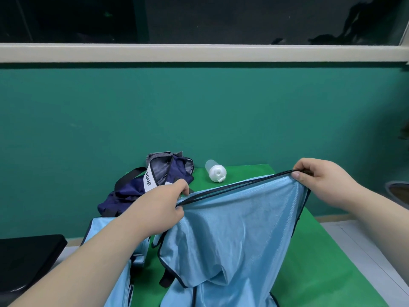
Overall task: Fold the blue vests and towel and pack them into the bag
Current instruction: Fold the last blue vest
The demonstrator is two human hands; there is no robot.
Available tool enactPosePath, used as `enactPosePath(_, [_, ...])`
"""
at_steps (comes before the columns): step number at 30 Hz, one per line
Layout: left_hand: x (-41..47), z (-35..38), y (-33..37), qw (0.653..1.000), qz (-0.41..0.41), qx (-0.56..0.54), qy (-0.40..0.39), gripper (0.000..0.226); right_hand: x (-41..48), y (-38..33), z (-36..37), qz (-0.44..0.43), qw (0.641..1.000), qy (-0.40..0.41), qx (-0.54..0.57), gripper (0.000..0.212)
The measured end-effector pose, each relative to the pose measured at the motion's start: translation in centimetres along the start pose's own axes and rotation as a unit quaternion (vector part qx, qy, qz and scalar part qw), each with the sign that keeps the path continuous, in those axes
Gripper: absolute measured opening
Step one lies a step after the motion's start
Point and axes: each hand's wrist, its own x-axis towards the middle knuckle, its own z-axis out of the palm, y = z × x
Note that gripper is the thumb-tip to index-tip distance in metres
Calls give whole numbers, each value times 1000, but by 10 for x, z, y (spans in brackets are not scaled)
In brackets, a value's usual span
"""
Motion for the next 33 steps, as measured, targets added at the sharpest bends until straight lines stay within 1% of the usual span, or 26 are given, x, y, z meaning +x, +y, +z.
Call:
enactPosePath(10, [-1, 0, -1, 999, -43, 7, 23, 11, -2, -3, 4, 2, 1000, -2, 12, 17])
enactPosePath(12, [-2, 1, -2, 999, -44, -20, 18, 17, -1, -2, 6, 2, 1000, 0, 14, 17])
enactPosePath(14, [-2, 3, -3, 999, -38, -37, 4, 21, -1, 0, 6, 7, 1000, 0, 16, 17])
enactPosePath(18, [-6, 7, -6, 998, -20, -49, -41, 13, -1, 3, 6, 15, 1000, 1, 23, 18])
enactPosePath(22, [-8, 13, -9, 996, -8, -14, -92, 14, -4, 3, 13, 16, 1000, -6, 18, 17])
enactPosePath(24, [-9, 16, -11, 994, -15, 5, -105, 17, -5, 4, 18, 21, 1000, -11, 16, 18])
enactPosePath(27, [-9, 20, -15, 994, -32, 10, -104, 20, -6, 7, 19, 23, 1000, -15, 15, 18])
enactPosePath(30, [-8, 16, -15, 995, -41, 13, -95, 17, -7, 9, 16, 20, 1000, -11, 13, 18])
enactPosePath(33, [-4, 9, -14, 996, -51, -9, -67, 24, -4, 10, 11, 21, 1000, -7, 10, 19])
